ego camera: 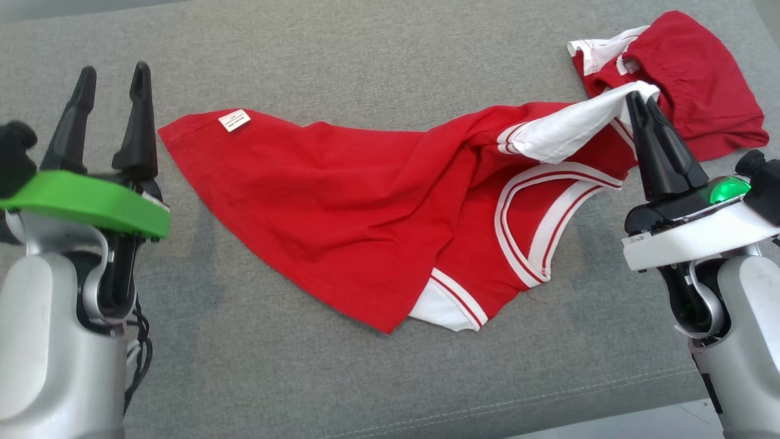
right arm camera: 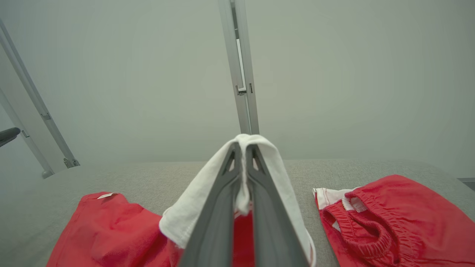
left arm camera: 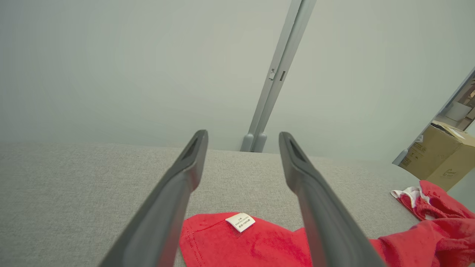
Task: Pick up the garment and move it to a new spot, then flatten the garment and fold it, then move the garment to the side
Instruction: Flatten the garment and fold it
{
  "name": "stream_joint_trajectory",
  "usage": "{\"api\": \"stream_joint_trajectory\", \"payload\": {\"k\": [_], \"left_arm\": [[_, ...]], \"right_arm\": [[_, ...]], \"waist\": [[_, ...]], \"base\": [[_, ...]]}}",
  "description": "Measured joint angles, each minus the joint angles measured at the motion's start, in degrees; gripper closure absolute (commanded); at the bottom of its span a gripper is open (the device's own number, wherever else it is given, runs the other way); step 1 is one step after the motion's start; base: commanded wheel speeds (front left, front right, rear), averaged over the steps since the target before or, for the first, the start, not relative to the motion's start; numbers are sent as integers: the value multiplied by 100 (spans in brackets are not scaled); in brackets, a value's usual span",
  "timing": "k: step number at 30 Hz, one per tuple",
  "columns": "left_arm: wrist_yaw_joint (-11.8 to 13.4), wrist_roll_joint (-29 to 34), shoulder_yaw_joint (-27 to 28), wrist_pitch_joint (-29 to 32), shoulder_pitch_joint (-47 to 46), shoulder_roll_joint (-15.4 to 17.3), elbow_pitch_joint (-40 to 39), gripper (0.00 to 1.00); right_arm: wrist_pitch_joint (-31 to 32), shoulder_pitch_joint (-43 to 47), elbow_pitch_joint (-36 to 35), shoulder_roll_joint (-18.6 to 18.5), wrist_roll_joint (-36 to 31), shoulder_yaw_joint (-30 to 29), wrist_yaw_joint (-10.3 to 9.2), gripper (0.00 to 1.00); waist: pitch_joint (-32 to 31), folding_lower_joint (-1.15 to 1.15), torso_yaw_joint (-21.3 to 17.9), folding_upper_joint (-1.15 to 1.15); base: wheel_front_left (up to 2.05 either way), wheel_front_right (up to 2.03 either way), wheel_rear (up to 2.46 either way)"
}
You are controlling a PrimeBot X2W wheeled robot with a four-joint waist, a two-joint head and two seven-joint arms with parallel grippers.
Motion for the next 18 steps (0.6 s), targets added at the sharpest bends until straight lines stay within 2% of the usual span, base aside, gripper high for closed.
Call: {"api": "stream_joint_trajectory", "payload": {"k": [4, 10, 12, 13, 18], "left_arm": [[-1, -140, 143, -248, 581, -129, 12, 0], [-90, -485, -90, -410, 1504, -608, -47, 0], [-192, -589, -422, -366, 1794, -723, -92, 0], [-286, -658, -838, -258, 2046, -760, -124, 0], [-407, -665, -1879, 18, 2433, -715, -183, 0]], "right_arm": [[-82, 43, 118, -35, -2, -198, -8, 100], [-180, 230, 223, -70, -9, -414, -110, 100], [-180, 263, 259, -77, -9, -506, -155, 100], [-186, 318, 304, -78, -9, -560, -160, 100], [-189, 354, 393, -18, -8, -553, -155, 100]], "waist": [[29, 0, 178, 0], [5, 0, 478, 0], [-12, 0, 572, 0], [-33, 0, 659, 0], [-107, 0, 811, 0]], "base": [[0, 0, 0], [0, 0, 0], [0, 0, 0], [0, 0, 0], [0, 0, 0]]}}
